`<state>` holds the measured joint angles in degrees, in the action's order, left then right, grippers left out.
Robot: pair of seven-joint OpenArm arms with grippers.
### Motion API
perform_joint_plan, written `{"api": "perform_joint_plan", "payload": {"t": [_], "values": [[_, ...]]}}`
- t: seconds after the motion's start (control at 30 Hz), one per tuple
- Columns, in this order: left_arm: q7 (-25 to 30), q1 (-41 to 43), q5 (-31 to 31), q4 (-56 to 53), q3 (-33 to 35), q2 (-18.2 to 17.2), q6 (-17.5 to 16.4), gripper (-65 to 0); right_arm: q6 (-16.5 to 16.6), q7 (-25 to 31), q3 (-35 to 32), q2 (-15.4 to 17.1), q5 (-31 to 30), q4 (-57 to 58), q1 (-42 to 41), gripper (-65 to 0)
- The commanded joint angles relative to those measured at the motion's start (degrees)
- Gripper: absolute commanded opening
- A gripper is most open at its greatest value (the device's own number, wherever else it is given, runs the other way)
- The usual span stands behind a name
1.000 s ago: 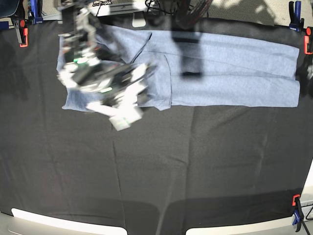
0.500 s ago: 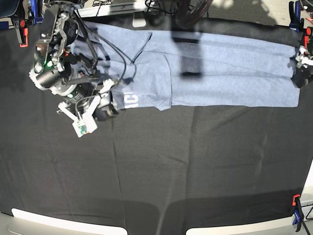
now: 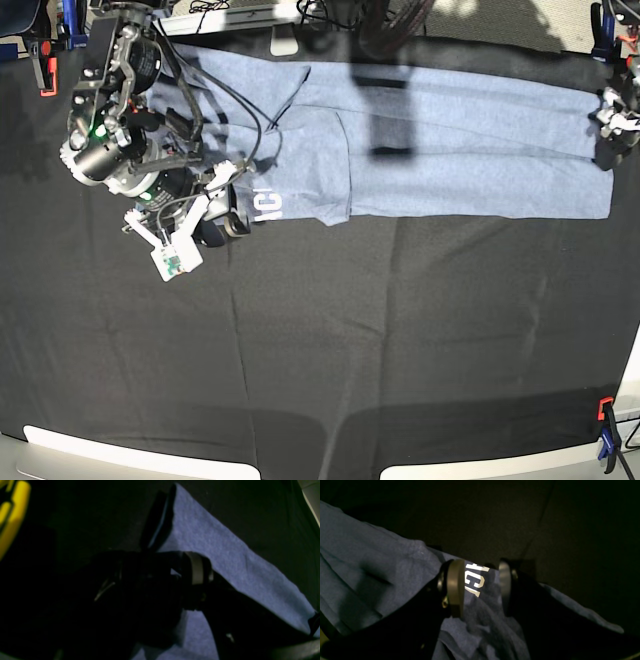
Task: Layout the t-shirt on the table in an organized manner, then fold the t-shirt properly
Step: 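Fold the sleeve end inward over the shirt with the right gripper, then grasp the opposite shirt end with the left gripper and lift it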
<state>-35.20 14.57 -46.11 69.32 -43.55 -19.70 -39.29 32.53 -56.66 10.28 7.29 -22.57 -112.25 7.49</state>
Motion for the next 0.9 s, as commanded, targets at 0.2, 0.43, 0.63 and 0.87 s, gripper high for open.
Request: {"api": "perform_joint_plan", "payload": {"t": [0.2, 0.43, 0.63, 0.87], "values": [[2.64, -0.44, -0.39, 0.72, 4.28, -1.09, -0.71, -38.3, 0.37, 1.14, 0.20, 0.15, -0.81, -1.05, -0.68, -42.5], [-1.42, -0.07, -1.55, 0.72, 4.28, -1.11, -0.71, -39.0, 0.35, 1.20, 0.20, 0.15, -0.81, -1.05, -0.68, -42.5], [-5.97, 0.02, -8.17, 0.72, 4.28, -1.09, -0.71, -44.8, 0.37, 1.40, 0.20, 0.15, -0.83, -1.05, -0.70, -42.5], [-3.30, 0.02, -4.87, 0.72, 4.28, -1.11, -0.71, -65.0, 0.39, 1.79, 0.20, 0.15, -0.81, -1.05, -0.83, -42.5]]}}
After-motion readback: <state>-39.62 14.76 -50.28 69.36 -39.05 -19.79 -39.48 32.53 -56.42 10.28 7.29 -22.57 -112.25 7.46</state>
